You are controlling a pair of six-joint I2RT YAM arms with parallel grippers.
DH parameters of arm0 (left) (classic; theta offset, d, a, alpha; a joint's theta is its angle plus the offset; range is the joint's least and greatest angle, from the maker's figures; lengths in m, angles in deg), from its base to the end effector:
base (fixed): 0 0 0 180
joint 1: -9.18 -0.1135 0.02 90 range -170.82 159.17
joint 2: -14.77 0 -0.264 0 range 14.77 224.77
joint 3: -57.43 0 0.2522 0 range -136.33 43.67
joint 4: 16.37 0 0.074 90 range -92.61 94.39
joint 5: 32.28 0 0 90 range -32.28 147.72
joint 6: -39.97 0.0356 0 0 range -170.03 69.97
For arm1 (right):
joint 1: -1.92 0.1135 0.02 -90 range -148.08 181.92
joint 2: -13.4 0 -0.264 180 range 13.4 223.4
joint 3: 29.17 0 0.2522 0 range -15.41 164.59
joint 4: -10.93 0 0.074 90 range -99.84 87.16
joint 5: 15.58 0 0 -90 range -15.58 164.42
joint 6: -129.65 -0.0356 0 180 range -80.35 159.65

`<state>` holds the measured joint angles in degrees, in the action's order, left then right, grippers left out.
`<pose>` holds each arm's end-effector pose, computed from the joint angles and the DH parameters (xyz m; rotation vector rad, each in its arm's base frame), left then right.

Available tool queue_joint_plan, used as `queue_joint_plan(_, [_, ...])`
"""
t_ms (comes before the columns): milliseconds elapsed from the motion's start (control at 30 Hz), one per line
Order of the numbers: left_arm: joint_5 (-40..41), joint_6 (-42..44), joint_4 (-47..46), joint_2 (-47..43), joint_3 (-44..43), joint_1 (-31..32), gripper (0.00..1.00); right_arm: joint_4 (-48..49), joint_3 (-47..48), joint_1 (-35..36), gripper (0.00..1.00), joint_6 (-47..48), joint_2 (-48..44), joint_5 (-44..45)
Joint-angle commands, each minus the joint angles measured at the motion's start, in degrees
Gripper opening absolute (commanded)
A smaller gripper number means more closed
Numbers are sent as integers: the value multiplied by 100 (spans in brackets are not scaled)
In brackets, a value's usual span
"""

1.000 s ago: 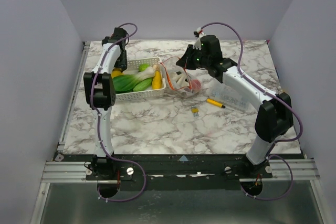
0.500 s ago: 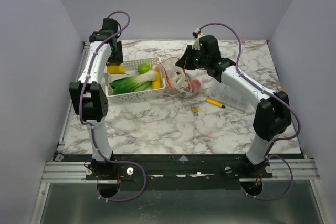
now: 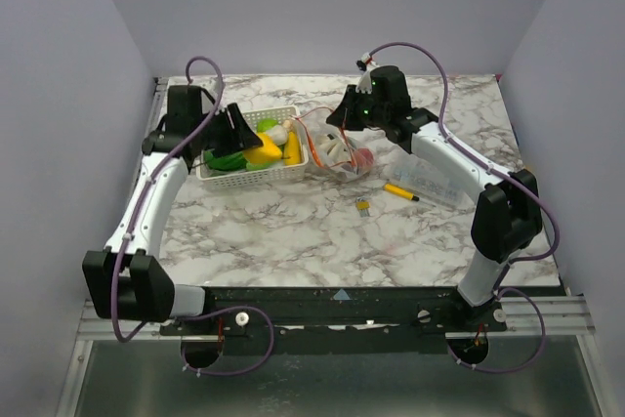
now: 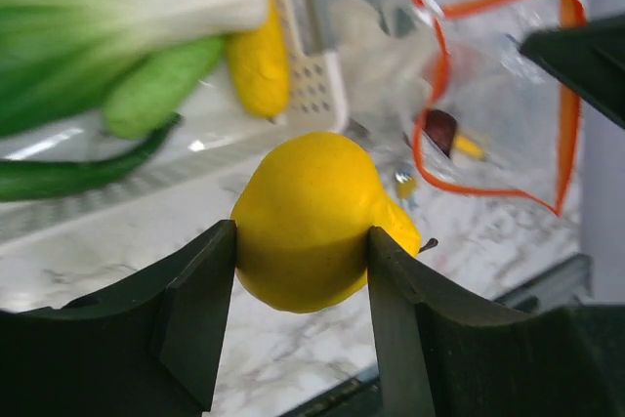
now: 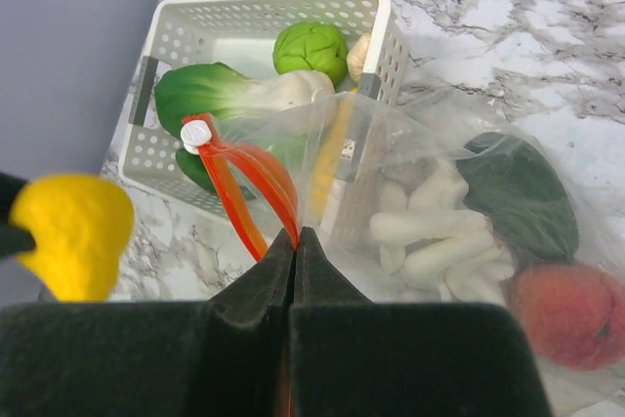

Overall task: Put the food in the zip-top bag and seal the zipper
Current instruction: Place the fake fruit in the zipper food storage bag.

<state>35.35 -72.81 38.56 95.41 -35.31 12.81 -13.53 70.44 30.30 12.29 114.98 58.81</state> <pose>0.3006 -0.0326 0.3542 -0.1899 2.3394 -0.6834 0.3667 0.2090 0.3153 -0.1992 2.1215 0.8723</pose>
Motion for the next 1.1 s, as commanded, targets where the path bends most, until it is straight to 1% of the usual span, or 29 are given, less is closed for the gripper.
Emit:
queue_joint_plan(0, [-1769,-1804,-2761,-987,1652,453,0,-117,40,-21,1,100,-33,-209])
queue_joint_plan(33, [-1740,-2072,-3384,-1205,2045,642,0,-117,27,-16,1,97,-50,-205])
queue_joint_plan(67, [-1590,-2334,-3810,-1352,2303,814,0,-112,14,-17,1,90,-65,-220])
queue_joint_plan(167, [-967,-2694,-4650,-1598,2767,1363,0,-83,-23,-17,1,72,-125,-262])
queue_joint_plan(233, [-644,-2714,-4737,-1542,2760,1519,0,-81,-19,-18,1,41,-160,-293])
queue_joint_plan(333, [-366,-2704,-4569,-1295,2530,1625,0,-83,1,-17,1,5,-223,-362])
queue_joint_plan(533, [-535,-2653,-5035,-492,2094,1684,0,114,-46,-17,1,-287,-352,-728])
queue_joint_plan(633, [-685,-2623,-5537,-117,2024,1684,0,163,-59,-17,1,-439,-454,-598])
queue_joint_plan(800, [-499,-2459,-6082,340,2106,1699,0,199,-8,-19,1,-630,-547,-383])
queue_joint_plan(900, [22,-2210,-5821,469,2059,1766,0,294,-18,-17,1,-791,-585,-453])
queue_joint_plan(967, [207,-2053,-5787,507,2031,1825,0,313,11,-17,1,-824,-580,-535])
queue_joint_plan(1000, [263,-1996,-5654,549,1937,1858,6,312,26,-17,1,-830,-574,-571])
queue_joint_plan(1067, [229,-1854,-5357,716,1626,1956,22,321,15,-17,1,-818,-561,-556])
